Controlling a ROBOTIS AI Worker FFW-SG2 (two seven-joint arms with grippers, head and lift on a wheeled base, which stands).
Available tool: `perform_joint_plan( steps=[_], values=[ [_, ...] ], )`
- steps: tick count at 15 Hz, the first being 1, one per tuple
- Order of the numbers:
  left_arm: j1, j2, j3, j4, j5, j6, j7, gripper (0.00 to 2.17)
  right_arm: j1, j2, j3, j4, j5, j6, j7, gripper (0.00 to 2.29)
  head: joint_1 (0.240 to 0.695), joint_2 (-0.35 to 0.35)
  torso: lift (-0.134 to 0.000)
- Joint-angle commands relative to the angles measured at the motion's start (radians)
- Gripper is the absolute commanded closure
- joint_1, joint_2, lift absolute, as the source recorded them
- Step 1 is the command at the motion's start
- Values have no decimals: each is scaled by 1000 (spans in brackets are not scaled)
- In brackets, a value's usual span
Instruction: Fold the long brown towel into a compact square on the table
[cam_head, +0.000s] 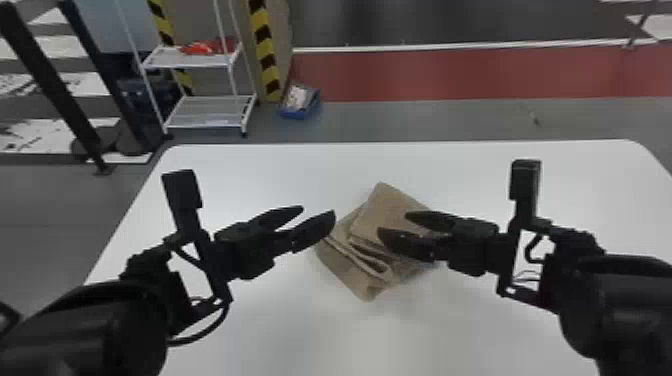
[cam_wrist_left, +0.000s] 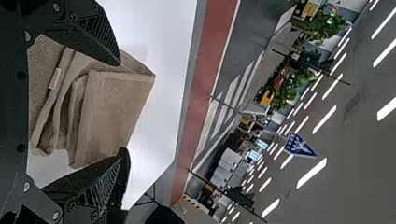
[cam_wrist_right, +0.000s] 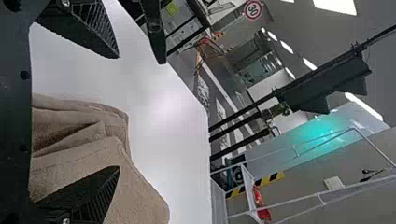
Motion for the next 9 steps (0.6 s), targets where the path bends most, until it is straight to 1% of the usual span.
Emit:
perform_joint_plan(
  steps=[1,4,7,9],
  values=[
    [18,-4,0,-16,9,40,-4,198,16,1,38,3,12,-1,-3,33,695,109,-124],
    [55,11,9,-48,18,43,-6,198,22,1,72,20,4,-1,-3,33,695,126,-124],
    [70,17,14,-68,26,58,-6,198,22,1,87,19,-8,-13,5,33,695,157,-124],
    [78,18,14,-73,32,58,-6,198,22,1,81,10,-45,-23,12,33,695,167,-124]
  ],
)
